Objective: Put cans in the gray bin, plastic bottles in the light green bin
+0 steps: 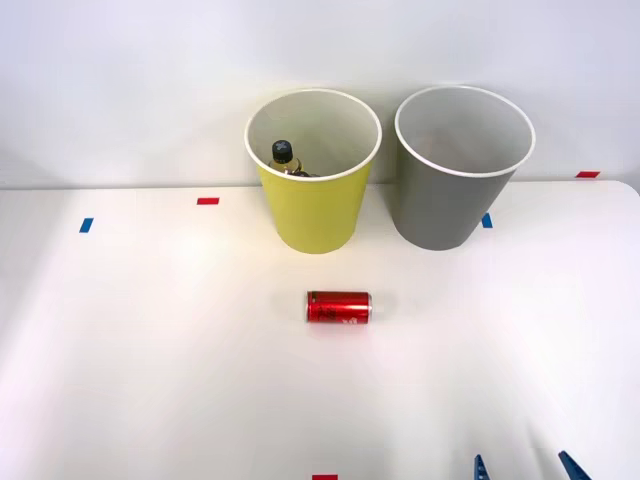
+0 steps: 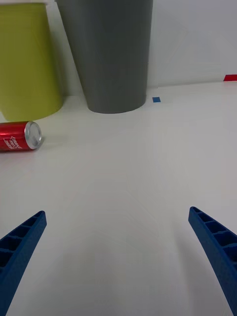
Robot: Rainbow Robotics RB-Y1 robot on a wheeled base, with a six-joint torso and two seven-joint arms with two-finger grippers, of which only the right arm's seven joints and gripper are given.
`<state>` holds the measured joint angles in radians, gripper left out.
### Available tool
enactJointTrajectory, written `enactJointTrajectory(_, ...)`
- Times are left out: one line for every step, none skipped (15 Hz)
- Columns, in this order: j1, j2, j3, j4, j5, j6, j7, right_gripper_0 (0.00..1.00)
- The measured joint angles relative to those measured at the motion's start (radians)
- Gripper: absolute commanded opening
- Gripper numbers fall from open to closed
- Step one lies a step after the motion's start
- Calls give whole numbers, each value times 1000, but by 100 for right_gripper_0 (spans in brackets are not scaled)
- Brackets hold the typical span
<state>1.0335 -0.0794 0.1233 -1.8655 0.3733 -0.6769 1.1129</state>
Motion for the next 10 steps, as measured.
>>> enactJointTrajectory(0,0,0,0,-1,-1,0,100)
enactJointTrajectory(0,0,0,0,-2,-1,1,100)
enactJointTrajectory(0,0,0,0,-2,-1,1,100)
enactJointTrajectory(0,0,0,0,-2,-1,1,100)
enactJointTrajectory(0,0,0,0,-2,-1,1,100)
enactJointTrajectory(0,0,0,0,-2,-1,1,100)
enactJointTrajectory(0,0,0,0,-2,-1,1,100)
enactJointTrajectory(0,0,0,0,-2,-1,1,100)
enactJointTrajectory(0,0,0,0,-2,-1,1,100)
enactJointTrajectory(0,0,0,0,-2,-1,1,100)
